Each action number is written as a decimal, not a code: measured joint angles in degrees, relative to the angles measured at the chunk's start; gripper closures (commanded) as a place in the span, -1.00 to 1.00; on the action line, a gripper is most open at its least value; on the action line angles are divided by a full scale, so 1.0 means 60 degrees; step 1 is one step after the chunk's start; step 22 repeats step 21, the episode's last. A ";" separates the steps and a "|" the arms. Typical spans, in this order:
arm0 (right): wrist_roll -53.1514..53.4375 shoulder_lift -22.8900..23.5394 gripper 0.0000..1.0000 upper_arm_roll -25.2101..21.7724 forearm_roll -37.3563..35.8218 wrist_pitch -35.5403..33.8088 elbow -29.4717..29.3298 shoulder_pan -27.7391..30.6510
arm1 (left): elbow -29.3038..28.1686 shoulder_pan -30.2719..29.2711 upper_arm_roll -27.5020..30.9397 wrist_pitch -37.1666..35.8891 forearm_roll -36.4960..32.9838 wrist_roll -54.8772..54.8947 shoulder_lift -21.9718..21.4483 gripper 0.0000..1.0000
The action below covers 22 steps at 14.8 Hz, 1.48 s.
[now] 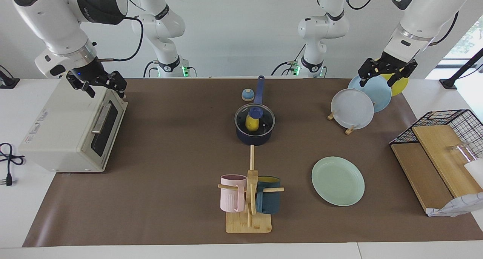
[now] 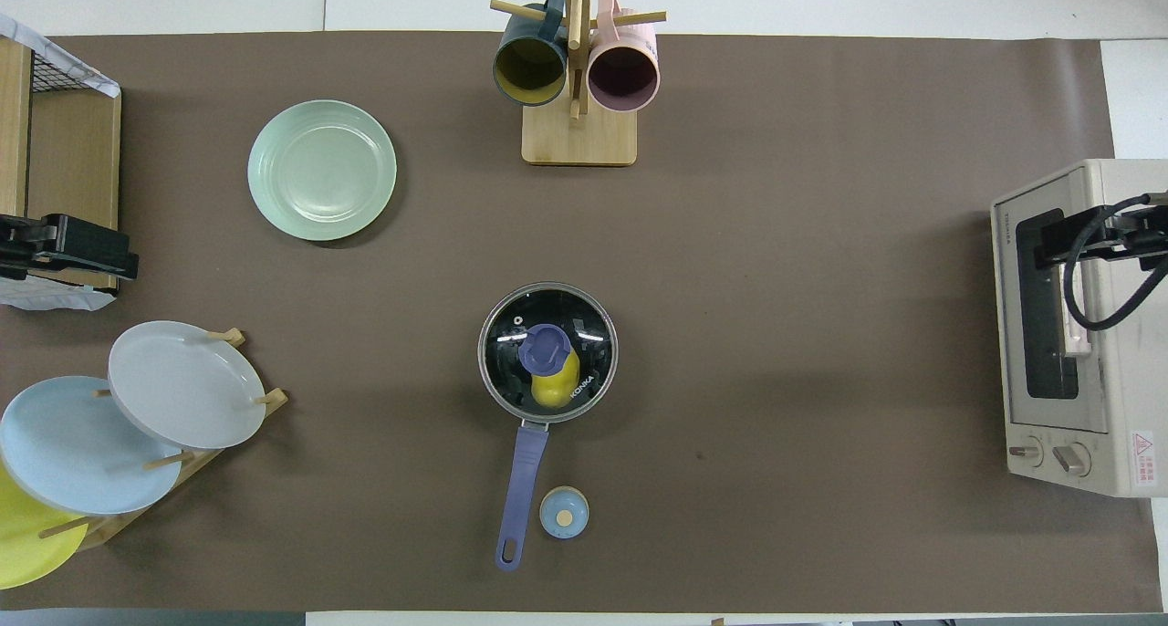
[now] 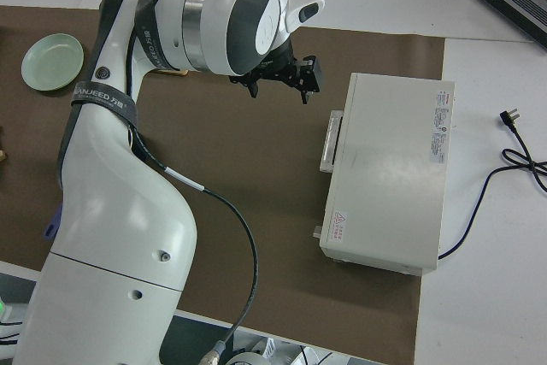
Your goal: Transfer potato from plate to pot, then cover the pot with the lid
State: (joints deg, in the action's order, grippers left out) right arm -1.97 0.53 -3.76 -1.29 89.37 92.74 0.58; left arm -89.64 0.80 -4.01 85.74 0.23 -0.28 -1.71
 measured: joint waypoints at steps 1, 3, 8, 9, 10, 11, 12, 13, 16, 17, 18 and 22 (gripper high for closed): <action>0.0000 -0.0001 -1.00 0.0034 0.0000 0.0015 -0.0036 -0.0001 | 0.0000 0.0000 0.0000 0.0000 0.0000 0.0000 0.0000 -1.00; 0.0000 -0.0003 -1.00 0.0139 0.0000 0.0025 -0.0132 -0.0013 | 0.0000 0.0000 0.0000 0.0000 0.0000 0.0000 0.0000 -1.00; 0.0000 -0.0002 -1.00 0.0203 0.0000 0.0025 -0.0158 -0.0029 | 0.0000 0.0000 0.0000 0.0000 0.0000 0.0000 0.0000 -1.00; 0.0000 -0.0002 -1.00 0.0203 0.0000 0.0025 -0.0163 -0.0029 | 0.0000 0.0000 0.0000 0.0000 0.0000 0.0000 0.0000 -1.00; 0.0000 -0.0002 -1.00 0.0203 0.0000 0.0025 -0.0168 -0.0029 | 0.0000 0.0000 0.0000 0.0000 0.0000 0.0000 0.0000 -1.00; 0.0000 -0.0002 -1.00 0.0203 0.0000 0.0025 -0.0172 -0.0029 | 0.0000 0.0000 0.0000 0.0000 0.0000 0.0000 0.0000 -1.00; 0.0000 -0.0002 -1.00 0.0203 0.0000 0.0025 -0.0174 -0.0029 | 0.0000 0.0000 0.0000 0.0000 0.0000 0.0000 0.0000 -1.00; 0.0000 -0.0002 -1.00 0.0203 0.0000 0.0026 -0.0180 -0.0029 | 0.0000 0.0000 0.0000 0.0000 0.0000 0.0000 0.0000 -1.00; 0.0000 -0.0002 -1.00 0.0229 0.0000 0.0029 -0.0196 -0.0032 | 0.0000 0.0000 0.0000 0.0000 0.0000 0.0000 0.0000 -1.00; 0.0000 -0.0002 -1.00 0.0274 0.0000 0.0029 -0.0197 -0.0033 | 0.0000 0.0000 0.0000 0.0000 0.0000 0.0000 0.0000 -1.00; 0.0000 -0.0002 -1.00 0.0319 0.0000 0.0029 -0.0197 -0.0033 | 0.0000 0.0000 0.0000 0.0000 0.0000 0.0000 0.0000 -1.00; 0.0000 -0.0002 -1.00 0.0355 0.0000 0.0030 -0.0197 -0.0033 | 0.0000 0.0000 0.0000 0.0000 0.0000 0.0000 0.0000 -1.00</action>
